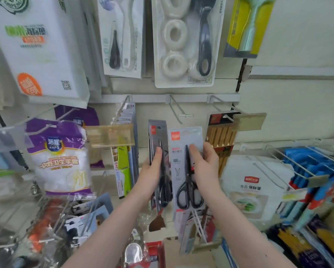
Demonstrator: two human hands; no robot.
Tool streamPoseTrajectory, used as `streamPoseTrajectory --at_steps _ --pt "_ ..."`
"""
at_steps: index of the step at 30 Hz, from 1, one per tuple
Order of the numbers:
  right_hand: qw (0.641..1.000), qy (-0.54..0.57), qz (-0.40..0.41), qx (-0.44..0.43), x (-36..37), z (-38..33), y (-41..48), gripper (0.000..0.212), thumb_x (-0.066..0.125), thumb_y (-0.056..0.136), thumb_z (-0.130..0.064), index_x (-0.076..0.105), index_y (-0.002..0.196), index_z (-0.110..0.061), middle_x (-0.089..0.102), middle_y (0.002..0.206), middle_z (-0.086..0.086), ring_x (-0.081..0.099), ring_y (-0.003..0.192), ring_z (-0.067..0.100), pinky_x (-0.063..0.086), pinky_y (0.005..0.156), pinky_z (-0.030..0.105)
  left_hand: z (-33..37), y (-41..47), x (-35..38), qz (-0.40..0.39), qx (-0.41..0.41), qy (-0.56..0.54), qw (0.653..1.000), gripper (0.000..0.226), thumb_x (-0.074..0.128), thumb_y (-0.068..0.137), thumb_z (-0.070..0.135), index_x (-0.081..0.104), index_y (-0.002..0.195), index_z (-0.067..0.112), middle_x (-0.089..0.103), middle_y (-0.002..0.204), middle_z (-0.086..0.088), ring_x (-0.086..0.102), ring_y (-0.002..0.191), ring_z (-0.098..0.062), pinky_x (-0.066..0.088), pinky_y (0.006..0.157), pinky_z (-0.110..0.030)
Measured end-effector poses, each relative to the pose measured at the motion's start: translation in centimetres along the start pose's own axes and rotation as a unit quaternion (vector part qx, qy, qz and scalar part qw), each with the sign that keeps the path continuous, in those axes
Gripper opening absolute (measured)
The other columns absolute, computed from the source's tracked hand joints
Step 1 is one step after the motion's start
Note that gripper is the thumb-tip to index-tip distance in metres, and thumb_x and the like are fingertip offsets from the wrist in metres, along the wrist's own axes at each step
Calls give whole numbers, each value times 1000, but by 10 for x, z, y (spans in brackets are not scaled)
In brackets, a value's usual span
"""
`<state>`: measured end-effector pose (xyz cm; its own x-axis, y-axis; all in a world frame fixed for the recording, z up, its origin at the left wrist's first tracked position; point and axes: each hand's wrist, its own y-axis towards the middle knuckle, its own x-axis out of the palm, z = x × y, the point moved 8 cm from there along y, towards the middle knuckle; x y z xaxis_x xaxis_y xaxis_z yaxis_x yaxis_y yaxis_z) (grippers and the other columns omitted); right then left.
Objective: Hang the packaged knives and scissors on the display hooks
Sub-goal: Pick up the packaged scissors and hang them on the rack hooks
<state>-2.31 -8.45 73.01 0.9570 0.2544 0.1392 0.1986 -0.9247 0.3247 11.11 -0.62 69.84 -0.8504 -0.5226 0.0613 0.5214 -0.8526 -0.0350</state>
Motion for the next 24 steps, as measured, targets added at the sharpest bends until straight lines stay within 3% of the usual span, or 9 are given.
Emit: streamPoseTrajectory --at_steps 1,3,6,8,10,14,18,21,24 --pt "1000 3 3 -1 -2 -1 2 11 55 92 -20 60 84 -25 70 91 1 66 85 16 51 73 32 2 0 0 13 5 11 1000 40 36 91 55 40 122 29 51 103 11 51 93 -4 33 91 -26" --pt "1000 1 1 -1 -4 -4 8 10 54 92 -21 60 85 -24 71 94 6 67 89 21 55 76 36 6 2 -1 34 33 43 998 35 36 92 54 49 110 27 62 89 11 58 78 -1 41 80 -23" --pt "1000 -6 -9 -12 -2 -10 15 13 54 92 -22 58 80 -25 69 92 8 67 89 24 54 77 37 5 7 -4 44 73 69 994 37 39 91 53 56 110 26 70 98 -11 67 87 -20 49 74 -24" --pt "1000 -2 -18 -22 2 -13 19 14 54 92 -21 57 79 -24 68 91 8 66 87 22 54 74 33 6 6 -7 57 97 81 990 29 39 93 48 52 113 32 67 96 0 62 83 -5 45 71 -18" --pt "999 0 -24 -26 7 -15 22 15 54 92 -20 56 78 -24 66 86 5 64 80 17 52 69 29 9 2 -10 71 112 96 986 29 38 93 47 49 118 34 62 93 14 56 81 5 40 71 -16" --pt "999 -10 -30 -28 15 -11 27 14 53 93 -21 54 79 -23 66 86 7 65 77 18 54 65 32 10 1 -19 104 124 94 982 39 39 93 46 52 118 19 58 79 9 57 74 -9 45 79 -31" --pt "999 -21 -18 -26 18 -5 31 15 53 93 -21 53 78 -23 63 81 -1 65 82 20 56 75 41 13 4 -22 117 136 88 980 38 39 93 44 53 114 15 57 76 8 55 73 -10 41 76 -29" --pt "999 -16 -21 -21 20 1 32 12 53 93 -23 53 81 -24 65 86 1 67 85 20 58 76 40 13 4 -22 117 135 87 980 37 38 93 45 53 112 16 57 75 6 54 71 -11 43 74 -28" --pt "999 -4 -23 -25 19 3 32 11 52 94 -22 53 83 -21 64 86 0 66 81 15 58 72 35 11 5 -21 115 140 84 980 53 37 86 57 53 115 15 57 76 9 55 75 -13 45 82 -35"
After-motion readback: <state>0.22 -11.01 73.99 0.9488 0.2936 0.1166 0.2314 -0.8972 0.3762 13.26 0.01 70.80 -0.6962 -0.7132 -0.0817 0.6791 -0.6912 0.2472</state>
